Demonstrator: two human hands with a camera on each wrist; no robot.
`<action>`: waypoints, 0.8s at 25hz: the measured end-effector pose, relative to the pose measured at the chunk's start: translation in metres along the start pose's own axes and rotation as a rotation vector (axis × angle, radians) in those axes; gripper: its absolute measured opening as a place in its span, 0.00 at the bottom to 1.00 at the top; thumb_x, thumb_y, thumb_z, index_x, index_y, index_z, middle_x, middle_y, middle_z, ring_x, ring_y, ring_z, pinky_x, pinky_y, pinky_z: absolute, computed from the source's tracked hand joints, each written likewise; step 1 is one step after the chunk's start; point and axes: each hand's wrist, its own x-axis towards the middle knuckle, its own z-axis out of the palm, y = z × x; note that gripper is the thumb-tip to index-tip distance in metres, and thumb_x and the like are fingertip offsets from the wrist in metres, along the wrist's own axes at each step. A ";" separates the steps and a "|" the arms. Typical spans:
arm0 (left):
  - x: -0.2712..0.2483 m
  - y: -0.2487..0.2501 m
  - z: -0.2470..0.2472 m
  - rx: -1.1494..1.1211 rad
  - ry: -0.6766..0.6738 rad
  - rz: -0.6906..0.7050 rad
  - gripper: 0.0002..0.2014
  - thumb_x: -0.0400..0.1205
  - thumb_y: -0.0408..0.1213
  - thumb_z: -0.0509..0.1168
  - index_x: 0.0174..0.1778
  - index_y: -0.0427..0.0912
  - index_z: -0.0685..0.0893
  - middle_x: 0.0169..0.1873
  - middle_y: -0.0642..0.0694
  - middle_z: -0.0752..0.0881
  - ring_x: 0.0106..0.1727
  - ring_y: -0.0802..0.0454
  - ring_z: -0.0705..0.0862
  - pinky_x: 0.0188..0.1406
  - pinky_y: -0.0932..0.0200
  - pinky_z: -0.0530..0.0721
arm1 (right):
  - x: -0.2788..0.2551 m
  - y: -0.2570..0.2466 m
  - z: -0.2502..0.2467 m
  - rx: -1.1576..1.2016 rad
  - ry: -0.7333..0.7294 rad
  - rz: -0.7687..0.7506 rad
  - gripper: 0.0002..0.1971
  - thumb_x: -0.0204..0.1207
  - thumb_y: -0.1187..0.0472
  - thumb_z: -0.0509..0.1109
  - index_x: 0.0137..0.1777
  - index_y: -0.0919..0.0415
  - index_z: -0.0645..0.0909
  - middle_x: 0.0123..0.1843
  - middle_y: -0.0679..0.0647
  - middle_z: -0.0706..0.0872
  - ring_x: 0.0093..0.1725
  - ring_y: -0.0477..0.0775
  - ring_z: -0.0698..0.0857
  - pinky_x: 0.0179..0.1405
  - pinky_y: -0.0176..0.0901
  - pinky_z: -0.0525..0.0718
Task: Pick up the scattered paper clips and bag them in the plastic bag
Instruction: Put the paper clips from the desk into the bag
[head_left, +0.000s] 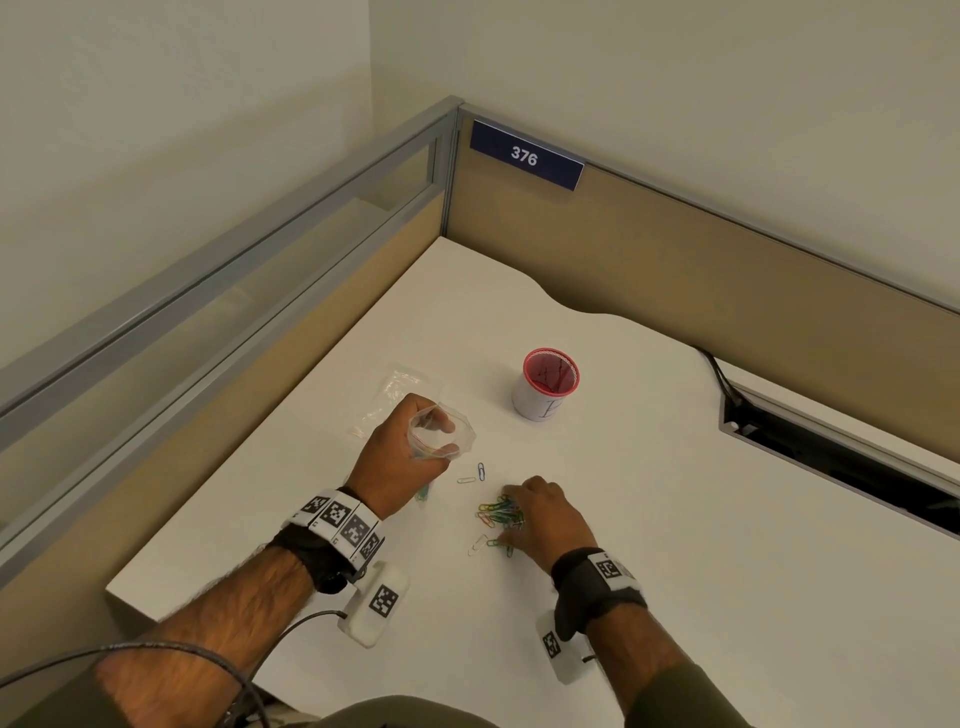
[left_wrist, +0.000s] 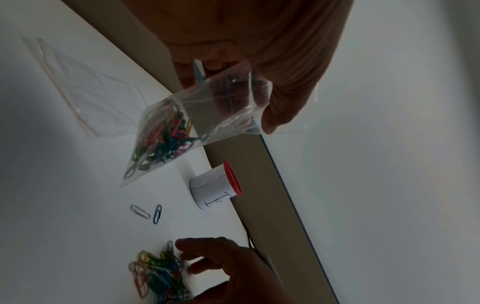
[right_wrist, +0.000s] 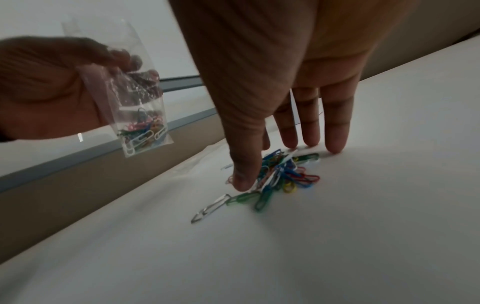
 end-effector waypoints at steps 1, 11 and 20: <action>-0.001 0.000 0.002 -0.002 -0.002 0.003 0.18 0.73 0.28 0.78 0.54 0.46 0.80 0.51 0.54 0.87 0.61 0.58 0.84 0.62 0.70 0.78 | 0.002 -0.003 0.001 -0.018 -0.011 -0.005 0.29 0.73 0.49 0.74 0.73 0.50 0.72 0.65 0.52 0.76 0.65 0.56 0.74 0.60 0.52 0.82; -0.005 0.000 0.004 0.013 0.015 -0.014 0.18 0.73 0.29 0.78 0.53 0.47 0.80 0.51 0.53 0.88 0.60 0.60 0.84 0.57 0.80 0.76 | 0.013 -0.018 0.004 -0.111 0.102 -0.039 0.09 0.80 0.64 0.63 0.56 0.60 0.81 0.55 0.59 0.83 0.54 0.60 0.82 0.51 0.47 0.81; 0.001 0.002 0.011 0.013 -0.013 -0.013 0.19 0.73 0.28 0.78 0.54 0.46 0.80 0.52 0.52 0.88 0.60 0.58 0.84 0.52 0.82 0.76 | -0.009 -0.012 -0.056 0.458 0.365 0.094 0.06 0.73 0.67 0.74 0.48 0.60 0.89 0.45 0.55 0.91 0.45 0.54 0.88 0.52 0.45 0.87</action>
